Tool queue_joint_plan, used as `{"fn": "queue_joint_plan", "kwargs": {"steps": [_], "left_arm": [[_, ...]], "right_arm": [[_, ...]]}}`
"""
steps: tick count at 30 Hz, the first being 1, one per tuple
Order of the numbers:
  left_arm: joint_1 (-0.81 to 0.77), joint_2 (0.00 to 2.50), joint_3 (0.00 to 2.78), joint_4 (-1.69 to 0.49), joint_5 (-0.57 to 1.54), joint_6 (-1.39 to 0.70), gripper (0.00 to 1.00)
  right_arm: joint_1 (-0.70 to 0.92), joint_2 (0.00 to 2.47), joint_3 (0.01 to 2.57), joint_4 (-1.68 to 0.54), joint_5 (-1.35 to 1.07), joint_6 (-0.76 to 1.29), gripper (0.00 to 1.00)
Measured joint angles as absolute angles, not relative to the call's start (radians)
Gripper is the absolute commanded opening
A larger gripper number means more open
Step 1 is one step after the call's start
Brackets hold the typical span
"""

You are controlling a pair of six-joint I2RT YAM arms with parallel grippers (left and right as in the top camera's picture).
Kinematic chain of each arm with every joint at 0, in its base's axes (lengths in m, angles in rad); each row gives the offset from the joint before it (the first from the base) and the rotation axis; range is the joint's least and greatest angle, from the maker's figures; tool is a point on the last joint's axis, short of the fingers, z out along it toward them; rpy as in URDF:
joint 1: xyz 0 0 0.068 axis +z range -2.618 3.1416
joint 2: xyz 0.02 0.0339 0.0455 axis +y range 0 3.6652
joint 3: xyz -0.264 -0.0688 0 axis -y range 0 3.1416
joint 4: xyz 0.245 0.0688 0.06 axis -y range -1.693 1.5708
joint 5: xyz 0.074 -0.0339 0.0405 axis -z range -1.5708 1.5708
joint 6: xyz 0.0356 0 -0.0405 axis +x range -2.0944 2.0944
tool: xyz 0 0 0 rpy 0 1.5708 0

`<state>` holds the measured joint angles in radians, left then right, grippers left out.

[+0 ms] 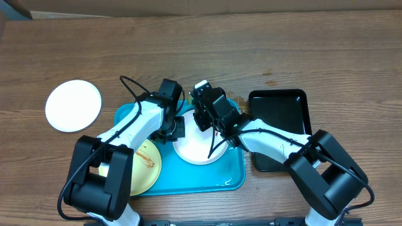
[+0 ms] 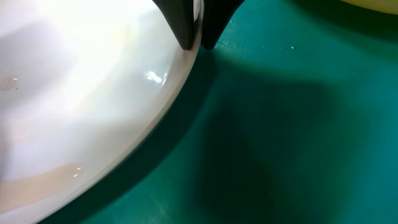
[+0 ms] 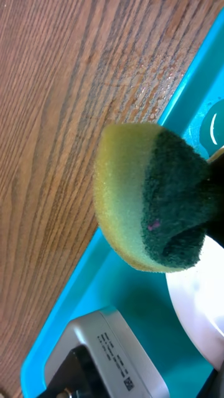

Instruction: Clean dirty plates on tray and stack at the side

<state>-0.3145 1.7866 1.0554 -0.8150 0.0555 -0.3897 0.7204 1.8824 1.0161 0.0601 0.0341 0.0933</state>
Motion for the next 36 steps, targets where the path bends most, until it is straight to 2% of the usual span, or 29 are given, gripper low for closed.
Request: {"fn": "queue_joint_plan", "kwargs": {"steps": [10,23,36], "left_arm": [[-0.315,1.787,1.055,-0.813,0.055,-0.390,0.04],[-0.315,1.787,1.055,-0.812,0.055,-0.391,0.04],[-0.315,1.787,1.055,-0.812,0.054,-0.393,0.04]], "right_arm": [[0.724,1.950,1.026,0.081,0.112,0.089,0.04],[0.726,1.904,1.036,-0.093,0.214,0.078,0.04],[0.728,1.895,1.044,-0.152,0.252,0.078,0.04]]}}
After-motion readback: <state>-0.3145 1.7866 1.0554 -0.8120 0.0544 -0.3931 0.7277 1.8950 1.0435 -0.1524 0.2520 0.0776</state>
